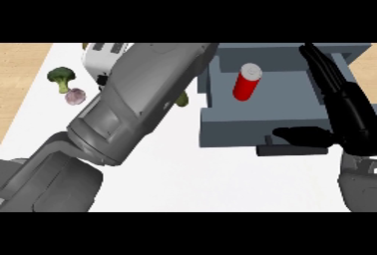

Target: Pick up the can, place it into the drawer and close the drawer

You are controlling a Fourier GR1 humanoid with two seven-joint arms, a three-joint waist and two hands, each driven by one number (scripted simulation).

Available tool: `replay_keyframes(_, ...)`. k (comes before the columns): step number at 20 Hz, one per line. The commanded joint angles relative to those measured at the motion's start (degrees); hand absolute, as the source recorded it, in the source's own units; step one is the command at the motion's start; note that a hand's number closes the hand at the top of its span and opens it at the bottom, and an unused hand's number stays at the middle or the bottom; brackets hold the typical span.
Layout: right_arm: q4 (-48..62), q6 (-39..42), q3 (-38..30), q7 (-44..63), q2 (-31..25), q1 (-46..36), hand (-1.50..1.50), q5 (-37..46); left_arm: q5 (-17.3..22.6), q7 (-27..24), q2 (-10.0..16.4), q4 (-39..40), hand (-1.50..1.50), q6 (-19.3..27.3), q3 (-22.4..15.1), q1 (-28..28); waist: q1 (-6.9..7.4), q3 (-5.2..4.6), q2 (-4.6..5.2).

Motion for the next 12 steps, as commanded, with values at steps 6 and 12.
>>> replay_keyframes(6, 22.2, -9.88, 4.38, -6.97, 2.09, -6.8, -1.5, 12.98, 0.15, 0.95, 3.61, -0.71, -1.5, -4.65, 2.5, 1.5, 1.62, -0.03, -0.46)
replay_keyframes(12, 39.18, -16.48, 2.73, -7.85, 6.15, -18.67, -1.5, 16.99, -2.09, 1.96, 2.15, -2.23, -1.5, 0.32, 1.85, 1.17, 2.55, -0.02, -0.62)
